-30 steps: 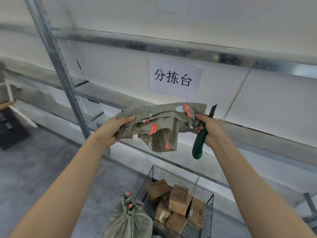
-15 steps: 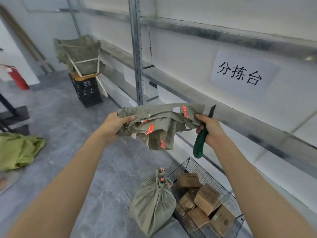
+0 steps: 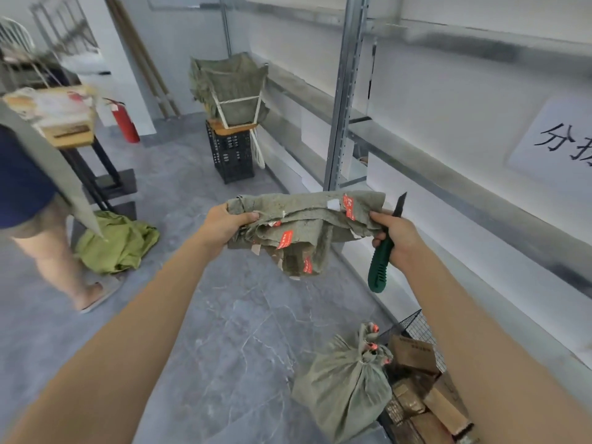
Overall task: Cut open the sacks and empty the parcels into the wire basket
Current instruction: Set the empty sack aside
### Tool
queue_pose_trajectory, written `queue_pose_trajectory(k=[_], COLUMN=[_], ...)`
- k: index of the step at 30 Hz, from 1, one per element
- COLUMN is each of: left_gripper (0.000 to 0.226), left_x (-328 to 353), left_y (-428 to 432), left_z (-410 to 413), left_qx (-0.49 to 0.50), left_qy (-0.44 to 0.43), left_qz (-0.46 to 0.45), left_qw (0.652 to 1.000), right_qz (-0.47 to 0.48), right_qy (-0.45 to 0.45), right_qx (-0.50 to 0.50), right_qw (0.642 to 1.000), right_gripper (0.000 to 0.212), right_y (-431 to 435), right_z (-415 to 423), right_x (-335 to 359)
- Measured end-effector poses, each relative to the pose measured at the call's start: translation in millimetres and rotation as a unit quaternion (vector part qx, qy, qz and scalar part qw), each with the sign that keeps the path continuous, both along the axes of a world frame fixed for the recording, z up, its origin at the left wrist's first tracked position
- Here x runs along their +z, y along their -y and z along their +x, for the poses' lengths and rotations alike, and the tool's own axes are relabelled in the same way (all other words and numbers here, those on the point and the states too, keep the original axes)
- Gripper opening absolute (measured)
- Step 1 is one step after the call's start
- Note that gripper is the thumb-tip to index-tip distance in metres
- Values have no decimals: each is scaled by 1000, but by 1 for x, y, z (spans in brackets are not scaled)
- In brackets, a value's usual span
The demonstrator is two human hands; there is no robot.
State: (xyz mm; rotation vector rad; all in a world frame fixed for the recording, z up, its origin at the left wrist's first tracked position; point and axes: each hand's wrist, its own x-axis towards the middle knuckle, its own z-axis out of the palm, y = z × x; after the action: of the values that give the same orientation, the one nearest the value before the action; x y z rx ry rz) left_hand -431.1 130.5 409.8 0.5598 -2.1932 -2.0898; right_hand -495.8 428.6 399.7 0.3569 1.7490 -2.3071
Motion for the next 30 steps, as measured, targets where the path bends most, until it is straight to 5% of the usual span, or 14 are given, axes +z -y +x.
queue_pose_trajectory(k=[17, 27, 30], left_gripper=[12, 14, 11], left_x=[-20, -37, -41], left_y=[149, 179, 183], left_z=[-86, -209, -258], left_qx=[27, 29, 21], left_qy=[28, 32, 45], left_qz=[-7, -20, -20], left_qw=[999, 999, 999], right_qz=[33, 23, 24], right_qy=[32, 37, 52], right_qx=[-15, -15, -18], right_qw=[999, 999, 998], right_gripper=[9, 8, 23], right_y=[160, 193, 197], right_z=[-89, -216, -267], right_x=[-23, -48, -56])
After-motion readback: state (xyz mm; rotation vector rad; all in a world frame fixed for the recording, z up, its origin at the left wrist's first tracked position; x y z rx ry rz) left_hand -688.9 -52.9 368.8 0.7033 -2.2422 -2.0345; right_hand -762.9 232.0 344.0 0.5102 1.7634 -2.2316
